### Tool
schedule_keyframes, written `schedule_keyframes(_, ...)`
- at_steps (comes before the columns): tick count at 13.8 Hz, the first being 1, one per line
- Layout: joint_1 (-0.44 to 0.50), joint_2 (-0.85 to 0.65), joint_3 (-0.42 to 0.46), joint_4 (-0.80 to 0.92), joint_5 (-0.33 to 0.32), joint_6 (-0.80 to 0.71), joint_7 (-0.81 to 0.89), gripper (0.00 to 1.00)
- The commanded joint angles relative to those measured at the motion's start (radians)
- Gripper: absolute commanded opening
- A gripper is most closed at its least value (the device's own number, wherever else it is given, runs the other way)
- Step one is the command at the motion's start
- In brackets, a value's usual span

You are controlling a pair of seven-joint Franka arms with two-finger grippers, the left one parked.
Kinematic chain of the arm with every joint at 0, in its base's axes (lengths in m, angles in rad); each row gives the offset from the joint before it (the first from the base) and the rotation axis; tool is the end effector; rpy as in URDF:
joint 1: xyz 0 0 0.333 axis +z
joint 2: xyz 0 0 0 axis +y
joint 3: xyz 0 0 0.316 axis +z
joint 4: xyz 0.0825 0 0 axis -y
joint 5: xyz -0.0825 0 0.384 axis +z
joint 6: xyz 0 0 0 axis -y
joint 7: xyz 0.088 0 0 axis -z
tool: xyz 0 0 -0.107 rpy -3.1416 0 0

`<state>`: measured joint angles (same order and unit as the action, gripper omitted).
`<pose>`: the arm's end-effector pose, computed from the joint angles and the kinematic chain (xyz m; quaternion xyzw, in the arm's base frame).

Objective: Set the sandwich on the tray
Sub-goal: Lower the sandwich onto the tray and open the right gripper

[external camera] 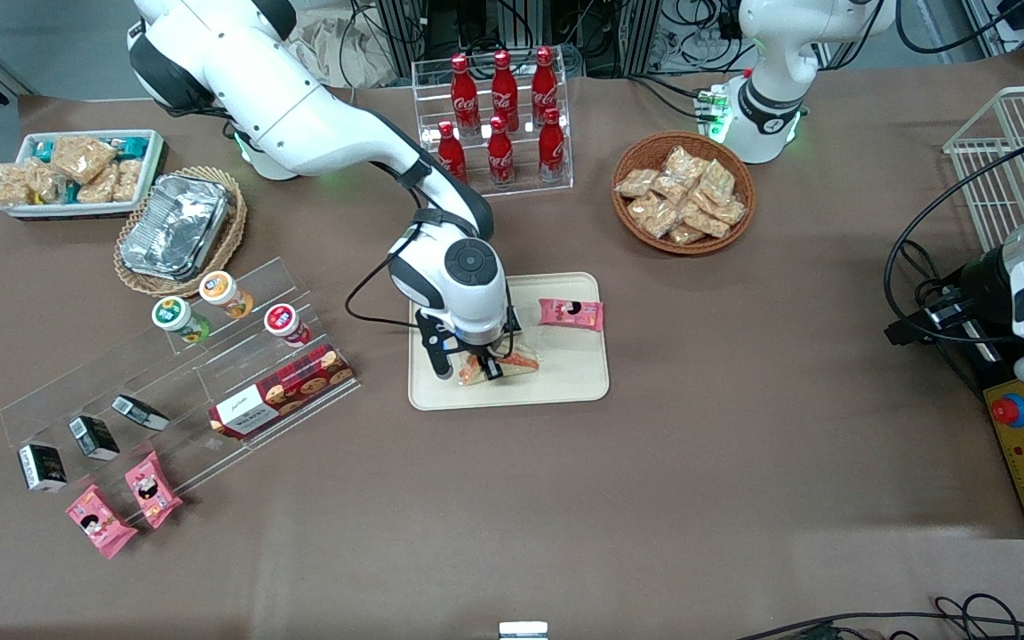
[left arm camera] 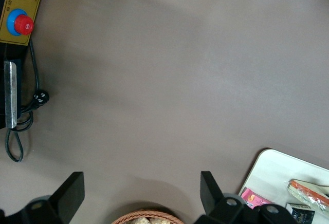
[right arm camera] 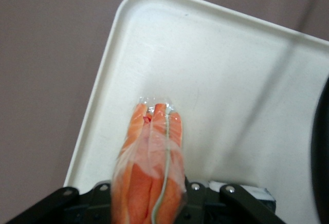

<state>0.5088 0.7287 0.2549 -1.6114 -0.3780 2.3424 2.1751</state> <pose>0.5226 0.4604 0.2120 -0.8194 0.5704 -0.0548 0.0129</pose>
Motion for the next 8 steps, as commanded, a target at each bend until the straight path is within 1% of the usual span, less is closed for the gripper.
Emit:
schedule_keyframes(1,0.001,0.02,0.003,0.03,-0.105,0.003,0.012,1.0)
schedule_keyframes(2,0.001,0.018,0.004,0.031,-0.133,-0.008,0.011,1.0)
schedule_keyframes(3,-0.001,0.012,0.006,0.031,-0.134,-0.015,0.011,1.0)
schedule_keyframes(8,-0.013,-0.05,0.024,0.062,-0.113,-0.147,0.005,1.0)
